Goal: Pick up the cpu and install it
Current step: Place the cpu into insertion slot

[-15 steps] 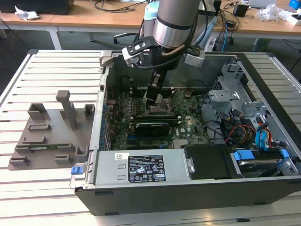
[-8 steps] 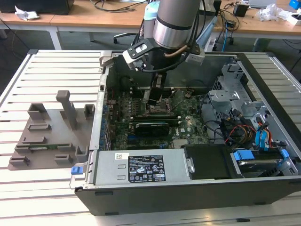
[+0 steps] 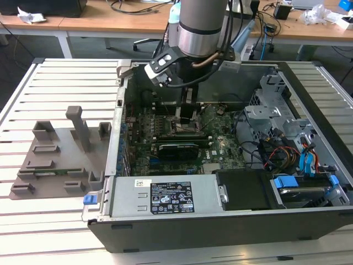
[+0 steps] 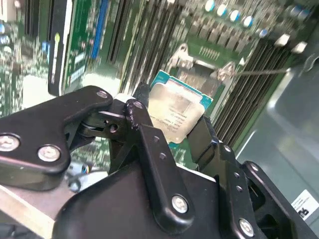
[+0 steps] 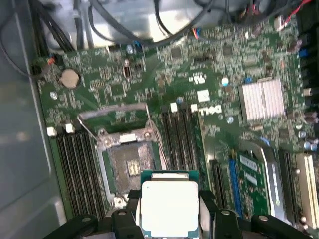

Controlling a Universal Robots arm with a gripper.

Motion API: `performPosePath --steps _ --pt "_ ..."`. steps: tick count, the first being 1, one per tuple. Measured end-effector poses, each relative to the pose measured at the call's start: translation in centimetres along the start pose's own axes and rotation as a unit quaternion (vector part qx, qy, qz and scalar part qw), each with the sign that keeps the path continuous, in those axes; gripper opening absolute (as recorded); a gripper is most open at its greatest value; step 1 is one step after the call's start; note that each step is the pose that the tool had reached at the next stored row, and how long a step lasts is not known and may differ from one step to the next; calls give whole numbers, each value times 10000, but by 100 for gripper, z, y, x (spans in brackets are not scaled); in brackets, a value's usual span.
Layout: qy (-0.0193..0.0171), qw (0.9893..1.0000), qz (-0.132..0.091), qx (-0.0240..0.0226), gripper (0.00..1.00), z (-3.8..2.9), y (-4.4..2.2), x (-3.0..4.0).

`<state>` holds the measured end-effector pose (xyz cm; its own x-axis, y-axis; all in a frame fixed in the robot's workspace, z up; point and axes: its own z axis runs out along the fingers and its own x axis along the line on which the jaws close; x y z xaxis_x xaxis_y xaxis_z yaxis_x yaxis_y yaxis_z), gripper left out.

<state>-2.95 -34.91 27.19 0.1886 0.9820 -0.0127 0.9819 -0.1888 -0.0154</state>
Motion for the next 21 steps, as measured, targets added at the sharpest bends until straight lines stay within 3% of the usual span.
performPosePath --steps 1,7,9,11,21 --pt "13 10000 1 -58 55 2 -2 0" --pt "26 10000 1 -86 55 0 -3 0" --pt "118 9999 0 -68 55 0 -3 1" --pt "171 9998 -1 -58 55 1 -3 1" --pt "173 9998 -21 -58 55 6 -2 2"
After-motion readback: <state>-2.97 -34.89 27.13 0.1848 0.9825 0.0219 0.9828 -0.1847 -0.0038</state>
